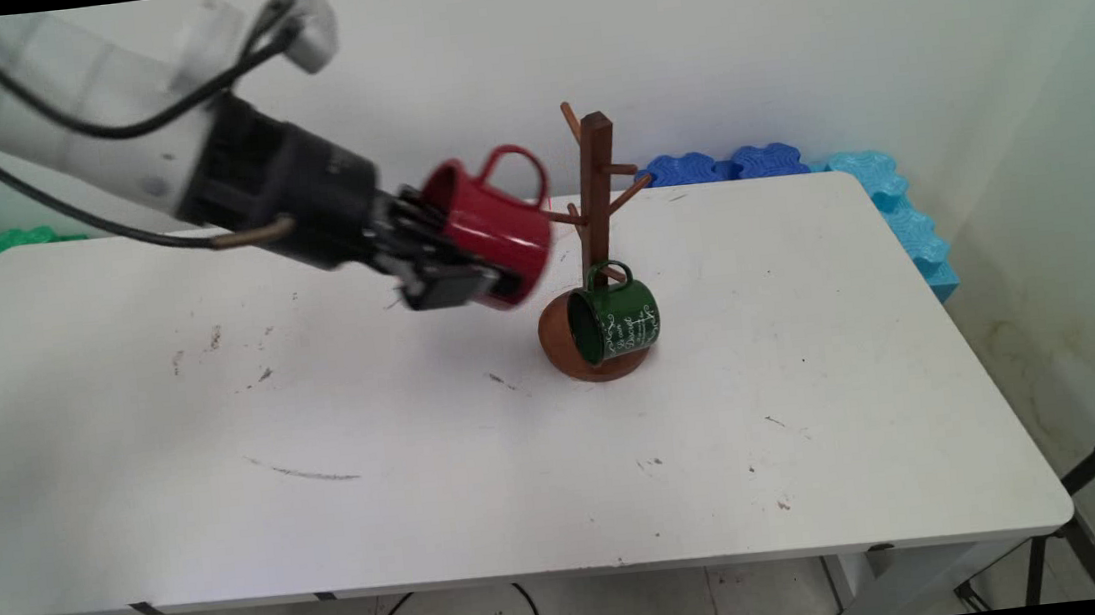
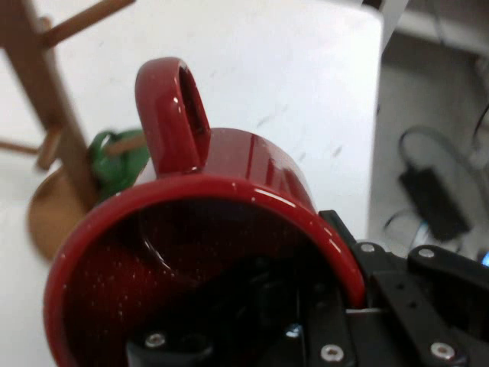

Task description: Place the picked object on the table

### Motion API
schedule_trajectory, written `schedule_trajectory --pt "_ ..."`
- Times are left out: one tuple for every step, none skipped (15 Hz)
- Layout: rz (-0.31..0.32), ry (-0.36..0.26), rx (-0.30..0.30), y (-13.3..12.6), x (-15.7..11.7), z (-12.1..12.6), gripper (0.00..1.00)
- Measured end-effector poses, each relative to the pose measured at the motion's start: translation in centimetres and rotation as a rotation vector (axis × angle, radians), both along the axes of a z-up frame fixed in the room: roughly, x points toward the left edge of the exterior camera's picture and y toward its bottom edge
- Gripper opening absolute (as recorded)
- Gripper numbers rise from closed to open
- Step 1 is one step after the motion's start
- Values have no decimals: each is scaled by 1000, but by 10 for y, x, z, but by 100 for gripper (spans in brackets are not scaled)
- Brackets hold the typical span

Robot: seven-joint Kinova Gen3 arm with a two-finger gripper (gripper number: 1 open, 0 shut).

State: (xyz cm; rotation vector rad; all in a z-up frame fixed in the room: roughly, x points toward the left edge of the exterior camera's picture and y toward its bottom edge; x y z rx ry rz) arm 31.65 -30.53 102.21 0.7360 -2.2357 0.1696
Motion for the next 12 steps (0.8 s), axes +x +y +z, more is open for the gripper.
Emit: schedule_trajectory --pt "-1 -51 -9 0 12 1 0" --pt "-2 -100 -14 -1 24 1 0" --pt "-5 -139 -17 -1 32 0 0" --pt "-7 -164 -17 -2 37 -1 0" --pt "-10 -198 -15 -3 44 -3 0" --pt "-12 -219 -11 -3 48 -5 0" --pt "-17 -249 -5 -4 53 -8 0" --pt "-19 -268 0 -5 56 -10 0" --pt "-21 -294 7 -5 60 -14 0" --pt "-25 -323 16 -6 64 -19 0" --pt "-28 -351 26 -7 67 -25 0" --pt "-30 -374 37 -9 69 -30 0"
